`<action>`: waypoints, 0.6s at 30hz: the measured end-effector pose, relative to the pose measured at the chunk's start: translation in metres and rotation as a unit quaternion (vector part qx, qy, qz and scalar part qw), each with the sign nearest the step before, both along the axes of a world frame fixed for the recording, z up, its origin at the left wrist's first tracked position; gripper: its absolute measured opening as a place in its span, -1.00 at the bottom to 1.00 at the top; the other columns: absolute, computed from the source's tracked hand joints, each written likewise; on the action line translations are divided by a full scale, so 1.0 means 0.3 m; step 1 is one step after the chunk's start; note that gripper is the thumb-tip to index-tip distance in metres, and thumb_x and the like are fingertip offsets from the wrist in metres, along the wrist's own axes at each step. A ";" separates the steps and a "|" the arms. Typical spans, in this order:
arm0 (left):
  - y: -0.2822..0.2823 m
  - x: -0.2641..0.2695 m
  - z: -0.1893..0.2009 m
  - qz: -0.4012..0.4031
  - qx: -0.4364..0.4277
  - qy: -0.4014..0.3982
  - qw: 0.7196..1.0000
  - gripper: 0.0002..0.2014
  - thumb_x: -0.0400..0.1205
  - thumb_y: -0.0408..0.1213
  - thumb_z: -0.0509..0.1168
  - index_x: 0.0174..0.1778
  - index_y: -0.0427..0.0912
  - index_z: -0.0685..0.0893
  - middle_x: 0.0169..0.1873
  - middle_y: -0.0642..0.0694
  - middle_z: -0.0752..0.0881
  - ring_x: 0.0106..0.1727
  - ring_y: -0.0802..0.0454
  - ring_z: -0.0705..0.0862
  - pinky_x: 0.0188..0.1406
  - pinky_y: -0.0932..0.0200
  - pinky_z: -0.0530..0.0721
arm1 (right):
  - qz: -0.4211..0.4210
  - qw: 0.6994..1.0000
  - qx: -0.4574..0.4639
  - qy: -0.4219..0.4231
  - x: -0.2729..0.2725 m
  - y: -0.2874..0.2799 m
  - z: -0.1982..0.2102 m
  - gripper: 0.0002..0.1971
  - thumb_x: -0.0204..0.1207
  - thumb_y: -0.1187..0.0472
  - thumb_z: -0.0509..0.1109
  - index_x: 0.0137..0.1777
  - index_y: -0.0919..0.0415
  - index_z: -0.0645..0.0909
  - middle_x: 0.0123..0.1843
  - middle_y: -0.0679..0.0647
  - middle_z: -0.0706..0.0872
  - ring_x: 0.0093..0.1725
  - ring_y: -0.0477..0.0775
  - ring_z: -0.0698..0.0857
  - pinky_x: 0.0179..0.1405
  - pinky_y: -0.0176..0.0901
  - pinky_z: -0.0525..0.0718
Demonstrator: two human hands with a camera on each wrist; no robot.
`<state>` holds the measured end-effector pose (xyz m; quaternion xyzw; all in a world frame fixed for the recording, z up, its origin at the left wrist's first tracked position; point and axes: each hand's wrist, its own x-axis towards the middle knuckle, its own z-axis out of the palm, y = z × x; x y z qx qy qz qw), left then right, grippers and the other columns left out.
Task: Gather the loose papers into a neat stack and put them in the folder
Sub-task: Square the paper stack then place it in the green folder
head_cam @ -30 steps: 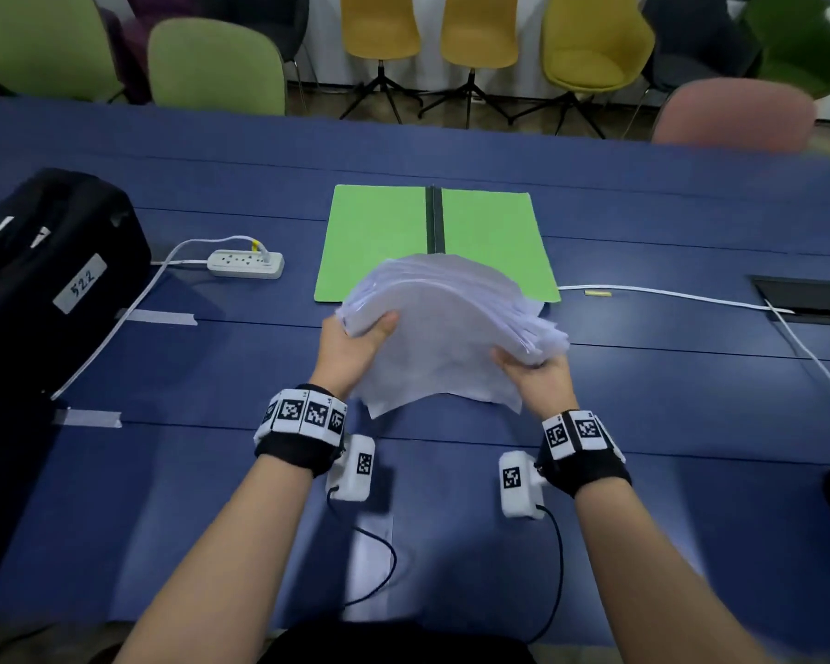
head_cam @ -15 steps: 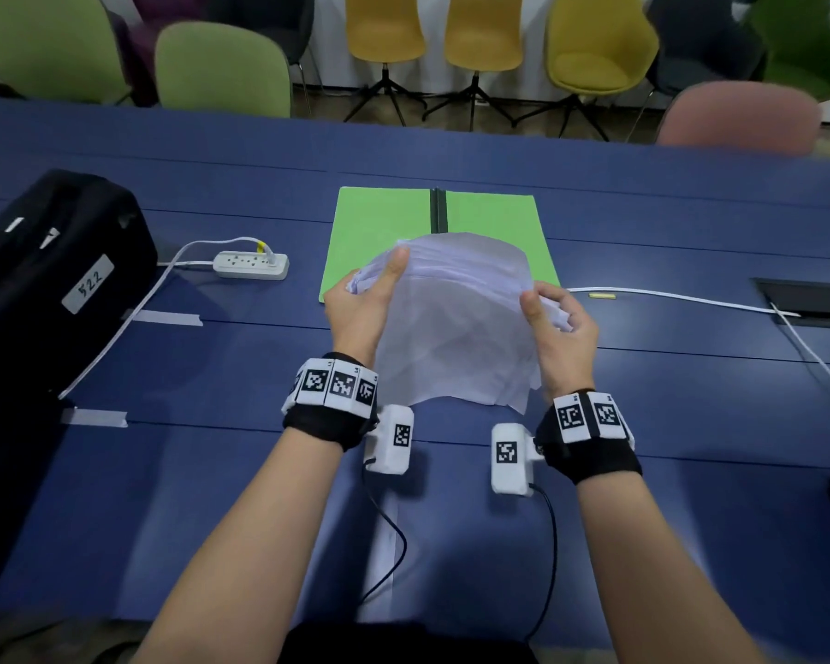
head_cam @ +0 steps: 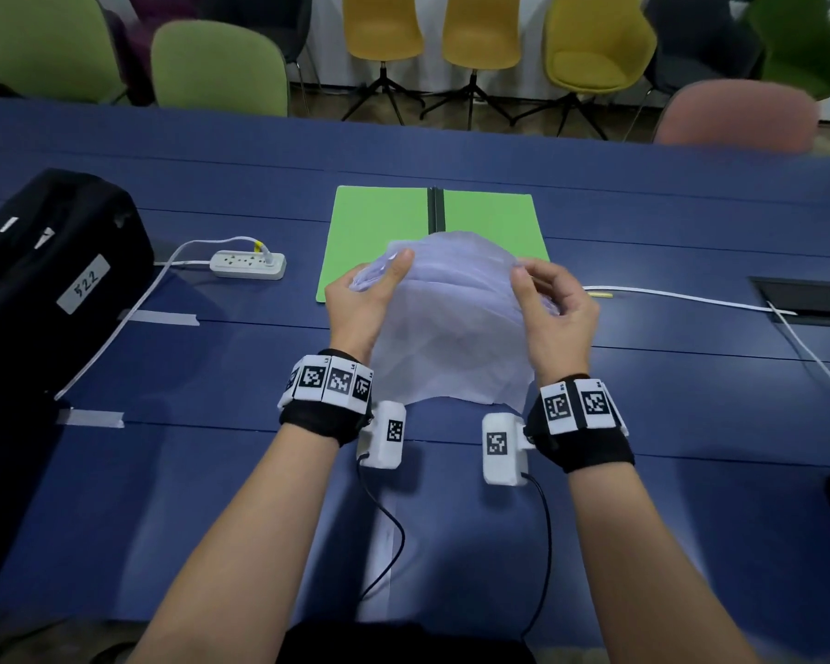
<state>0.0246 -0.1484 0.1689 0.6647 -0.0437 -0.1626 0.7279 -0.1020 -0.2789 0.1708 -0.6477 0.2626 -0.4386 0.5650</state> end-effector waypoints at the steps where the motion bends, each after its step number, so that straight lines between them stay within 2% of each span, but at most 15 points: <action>1: 0.002 0.001 -0.003 -0.001 0.001 -0.003 1.000 -0.71 0.40 -0.07 0.57 -0.15 -0.16 0.69 -0.25 -0.07 0.62 -0.24 0.09 0.52 -0.30 0.37 0.49 | -0.015 1.000 0.007 0.001 0.003 -0.007 -0.006 -0.85 0.50 0.27 0.46 -0.20 -0.03 0.68 -0.23 -0.12 0.73 -0.22 -0.28 0.68 -0.08 -0.44 0.61; 5: 0.030 0.017 -0.012 -0.023 0.021 0.001 1.000 -0.73 0.40 -0.04 0.56 -0.16 -0.15 0.75 -0.27 -0.01 0.67 -0.25 0.12 0.56 -0.21 0.34 0.51 | -0.074 0.996 0.048 0.007 -0.016 -0.054 -0.042 -0.86 0.43 0.24 0.39 -0.26 -0.05 0.60 -0.28 -0.15 0.63 -0.27 -0.30 0.57 -0.11 -0.39 0.52; 7: 0.035 0.016 -0.009 -0.032 0.018 0.009 0.999 -0.76 0.42 -0.05 0.55 -0.14 -0.12 0.79 -0.22 0.02 0.75 -0.22 0.16 0.64 -0.13 0.38 0.57 | -0.064 0.997 0.048 -0.002 -0.024 -0.054 -0.040 -0.86 0.41 0.28 0.34 -0.22 -0.02 0.57 -0.24 -0.10 0.63 -0.22 -0.24 0.57 -0.08 -0.35 0.52; 10: 0.017 0.002 0.002 -0.031 0.009 0.023 0.999 -0.80 0.44 -0.06 0.53 -0.10 -0.02 0.78 -0.16 0.14 0.78 -0.16 0.26 0.70 -0.08 0.47 0.62 | -0.012 1.000 0.005 0.000 -0.013 -0.022 -0.016 -0.86 0.50 0.34 0.34 -0.07 0.07 0.63 -0.09 -0.01 0.73 -0.07 -0.14 0.66 0.04 -0.33 0.60; 12: -0.001 -0.007 0.008 -0.011 0.004 0.030 0.999 -0.70 0.42 -0.02 0.53 0.00 -0.09 0.80 -0.09 0.12 0.80 -0.06 0.22 0.73 0.09 0.37 0.63 | -0.003 1.000 -0.017 0.016 -0.005 -0.007 -0.012 -0.91 0.54 0.32 0.37 -0.04 0.19 0.69 -0.11 -0.03 0.74 -0.12 -0.24 0.67 0.00 -0.44 0.59; 14: -0.013 -0.007 0.008 0.012 0.001 0.036 0.999 -0.58 0.40 0.03 0.54 0.07 -0.16 0.81 0.00 0.07 0.82 0.02 0.20 0.75 0.23 0.26 0.64 | -0.015 1.000 -0.015 0.022 -0.001 -0.011 -0.021 -0.90 0.53 0.33 0.38 -0.12 0.16 0.70 -0.18 -0.07 0.74 -0.18 -0.29 0.67 -0.04 -0.47 0.58; 16: -0.020 -0.005 0.010 0.029 0.006 0.044 0.999 -0.58 0.37 0.08 0.55 0.00 -0.13 0.83 -0.04 0.12 0.83 -0.05 0.31 0.75 0.15 0.33 0.65 | -0.038 0.999 -0.006 0.018 -0.003 -0.022 -0.027 -0.82 0.52 0.33 0.38 -0.22 0.03 0.66 -0.22 -0.09 0.73 -0.22 -0.27 0.67 -0.07 -0.42 0.59; 18: -0.031 0.001 0.007 0.039 0.015 0.048 0.998 -0.69 0.34 0.10 0.56 -0.16 -0.01 0.81 -0.18 0.25 0.79 -0.25 0.53 0.69 -0.09 0.49 0.56 | -0.031 0.999 -0.008 0.021 -0.006 -0.022 -0.022 -0.89 0.49 0.25 0.43 -0.21 0.02 0.63 -0.20 -0.07 0.72 -0.17 -0.20 0.67 -0.04 -0.41 0.60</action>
